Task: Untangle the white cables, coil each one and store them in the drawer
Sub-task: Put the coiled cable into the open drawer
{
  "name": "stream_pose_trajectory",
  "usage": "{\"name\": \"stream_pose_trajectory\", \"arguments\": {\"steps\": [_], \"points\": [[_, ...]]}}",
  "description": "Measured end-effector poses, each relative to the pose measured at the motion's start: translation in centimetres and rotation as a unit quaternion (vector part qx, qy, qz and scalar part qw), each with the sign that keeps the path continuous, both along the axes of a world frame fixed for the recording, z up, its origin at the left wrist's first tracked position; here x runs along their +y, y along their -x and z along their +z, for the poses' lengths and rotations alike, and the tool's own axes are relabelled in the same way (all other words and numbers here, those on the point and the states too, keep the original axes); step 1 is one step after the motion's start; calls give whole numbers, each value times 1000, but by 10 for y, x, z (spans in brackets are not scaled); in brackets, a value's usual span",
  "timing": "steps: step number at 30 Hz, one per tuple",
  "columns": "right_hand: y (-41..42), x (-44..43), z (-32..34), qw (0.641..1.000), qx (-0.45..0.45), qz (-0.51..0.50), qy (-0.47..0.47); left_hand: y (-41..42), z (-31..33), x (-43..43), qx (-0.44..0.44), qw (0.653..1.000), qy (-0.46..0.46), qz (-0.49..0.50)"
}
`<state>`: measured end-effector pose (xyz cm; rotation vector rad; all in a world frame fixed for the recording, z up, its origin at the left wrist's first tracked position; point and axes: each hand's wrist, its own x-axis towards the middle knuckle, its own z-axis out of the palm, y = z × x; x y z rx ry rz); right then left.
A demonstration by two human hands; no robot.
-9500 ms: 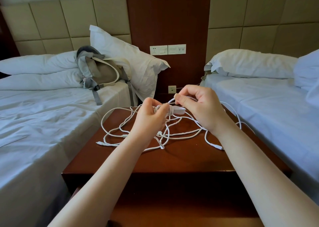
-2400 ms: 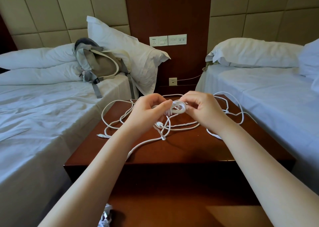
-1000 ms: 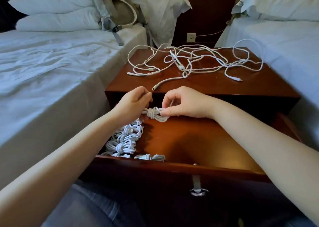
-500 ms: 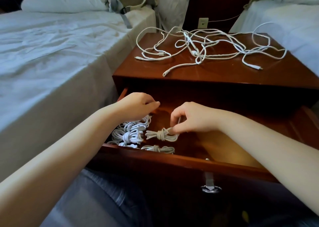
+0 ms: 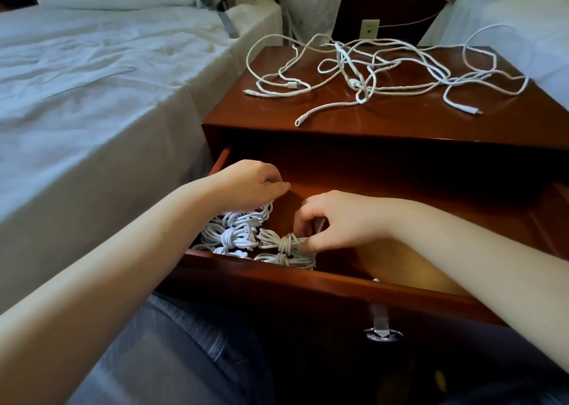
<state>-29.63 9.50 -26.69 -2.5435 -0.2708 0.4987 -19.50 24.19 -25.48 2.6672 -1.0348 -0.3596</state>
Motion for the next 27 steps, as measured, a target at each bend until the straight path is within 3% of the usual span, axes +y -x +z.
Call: {"name": "stream_pose_trajectory", "arguments": {"steps": [7,21,24,27], "points": [[-1,1,0,999,-10,-18,-38,-6,-2,2,-47,997,52,0],[0,3,2,1000,-4,-1,-26,-6,-2,1,-57,996,63,-1],[-1,-1,5,998,-45,-28,-43,-4,-1,-2,-60,994,91,8],[-5,-9,18,983,-141,-88,-78,-4,8,-8,-78,984,159,27]]}}
